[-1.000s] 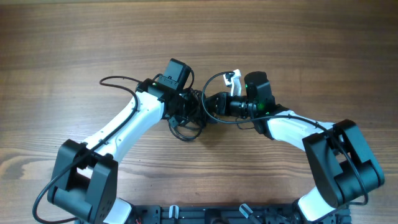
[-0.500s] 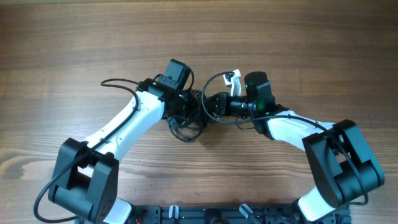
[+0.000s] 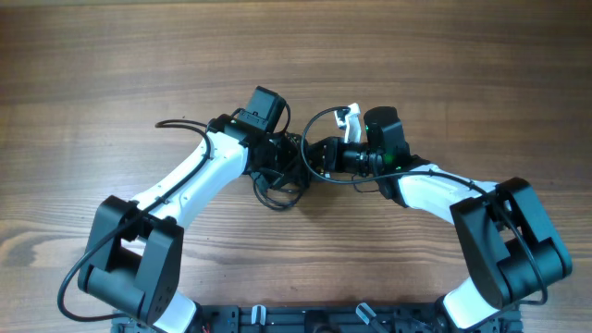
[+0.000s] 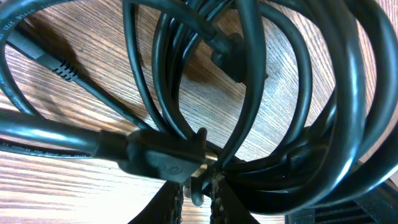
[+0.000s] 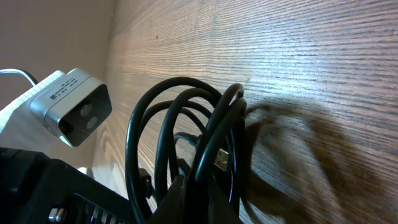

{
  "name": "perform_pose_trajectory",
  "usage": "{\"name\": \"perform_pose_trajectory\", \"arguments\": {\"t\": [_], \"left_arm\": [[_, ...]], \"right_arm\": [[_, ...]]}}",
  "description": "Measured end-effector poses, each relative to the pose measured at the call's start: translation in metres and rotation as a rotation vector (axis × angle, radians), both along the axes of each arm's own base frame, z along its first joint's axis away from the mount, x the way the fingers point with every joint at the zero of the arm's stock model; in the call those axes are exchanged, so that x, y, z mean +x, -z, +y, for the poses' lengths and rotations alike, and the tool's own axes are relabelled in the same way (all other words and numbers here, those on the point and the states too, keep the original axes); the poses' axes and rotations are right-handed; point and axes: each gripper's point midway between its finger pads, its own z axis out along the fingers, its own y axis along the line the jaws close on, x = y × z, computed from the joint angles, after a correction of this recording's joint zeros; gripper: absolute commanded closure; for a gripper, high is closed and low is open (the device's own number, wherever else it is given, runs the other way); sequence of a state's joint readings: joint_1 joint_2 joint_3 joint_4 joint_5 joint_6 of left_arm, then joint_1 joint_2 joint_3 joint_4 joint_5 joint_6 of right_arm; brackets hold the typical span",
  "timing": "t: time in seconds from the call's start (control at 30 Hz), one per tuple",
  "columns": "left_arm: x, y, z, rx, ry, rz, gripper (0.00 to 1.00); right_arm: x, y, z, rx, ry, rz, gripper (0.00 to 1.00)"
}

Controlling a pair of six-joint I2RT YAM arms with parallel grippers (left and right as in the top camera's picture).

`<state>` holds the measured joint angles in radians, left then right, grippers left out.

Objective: Untangle cables

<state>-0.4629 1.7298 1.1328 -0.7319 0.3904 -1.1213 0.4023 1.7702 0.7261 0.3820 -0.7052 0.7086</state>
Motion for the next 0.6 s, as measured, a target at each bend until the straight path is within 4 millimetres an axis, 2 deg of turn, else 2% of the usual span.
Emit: {"name": "perform_pose_trajectory", "arguments": {"t": [0.17,0.6], "left_arm": [[-0.0012,0.0007,0.0003,0.005,-0.009,0.008,0.74],[-0.0028,0.0025,-0.0036,0.025,-0.029,0.009,0.77]], "right_arm": [[0.0003,0.0002,-0.0002,-0.001,0.002,-0.001,0.96],[0.0008,0.0007,-0.0007,-0.005,0.006,-0.001,0.96]]}}
